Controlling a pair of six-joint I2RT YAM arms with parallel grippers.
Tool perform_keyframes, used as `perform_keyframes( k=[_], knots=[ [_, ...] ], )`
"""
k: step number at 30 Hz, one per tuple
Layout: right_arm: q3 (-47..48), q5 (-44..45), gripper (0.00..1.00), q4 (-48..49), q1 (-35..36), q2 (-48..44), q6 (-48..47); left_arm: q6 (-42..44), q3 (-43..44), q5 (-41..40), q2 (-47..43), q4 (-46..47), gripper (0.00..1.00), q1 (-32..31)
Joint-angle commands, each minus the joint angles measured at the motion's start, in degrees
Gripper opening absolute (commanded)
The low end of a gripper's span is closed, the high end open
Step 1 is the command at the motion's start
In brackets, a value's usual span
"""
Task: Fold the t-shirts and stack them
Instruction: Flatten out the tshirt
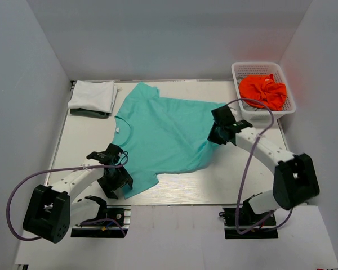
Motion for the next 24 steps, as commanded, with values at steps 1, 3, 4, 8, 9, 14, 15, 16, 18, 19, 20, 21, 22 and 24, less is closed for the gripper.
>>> perform_keyframes(
  k=[1,3,4,8,9,14,15,16,18,19,20,21,22,24],
  knots=[
    [6.39,2.34,0.00,-2.61,2.80,7.05,-1.48,1.25,1.03,-3.39,0.75,7.26,0.82,-0.30],
    [9.55,2.95,0.00,-2.71,4.64,12.24,-2.62,1.25,1.65,-3.40,1.28,6.66,0.82,-0.30],
    [11.75,3.30,0.00,-2.88,5.17,13.56,-2.63,1.25,2.27,-4.01,1.28,6.65,0.82,-0.30],
    [18.87,4.01,0.00,-2.01,9.03,20.94,-3.50,1.25,2.80,-4.01,2.41,6.65,0.82,-0.30],
    [19.67,4.10,0.00,-0.70,10.35,22.43,-5.25,1.77,2.80,-4.01,2.94,6.65,0.82,-0.30],
    [27.75,6.29,0.11,-2.70,15.11,29.20,-7.90,1.78,2.80,-4.01,4.08,7.87,0.85,-0.30],
    [28.20,6.73,0.19,-4.01,15.46,30.26,-7.99,1.78,2.80,-4.01,4.09,7.88,0.85,-0.30],
    [28.12,6.82,0.30,-4.11,15.99,30.27,-7.73,1.78,2.80,-4.01,4.09,7.88,0.86,-0.30],
    [27.24,6.13,0.38,-4.20,15.99,28.96,-7.81,1.78,3.50,-4.01,4.09,8.41,0.87,-0.30],
    [26.80,5.42,0.40,-4.11,15.99,28.34,-8.16,1.78,4.03,-4.01,4.09,8.41,0.87,-0.30],
    [25.67,6.03,0.46,-4.11,15.99,26.68,-8.16,2.30,4.81,-4.54,4.09,7.80,0.88,-0.30],
    [25.13,6.12,0.51,-3.94,15.82,24.49,-8.08,2.31,5.87,-5.41,4.09,7.79,0.90,-0.30],
    [24.52,6.12,0.55,-3.59,15.73,22.12,-7.99,2.31,6.49,-6.73,4.09,6.23,0.91,-0.30],
    [20.83,6.12,0.66,-2.54,15.29,19.21,-6.77,2.83,7.89,-7.96,4.09,4.99,0.94,-0.30]
  ],
)
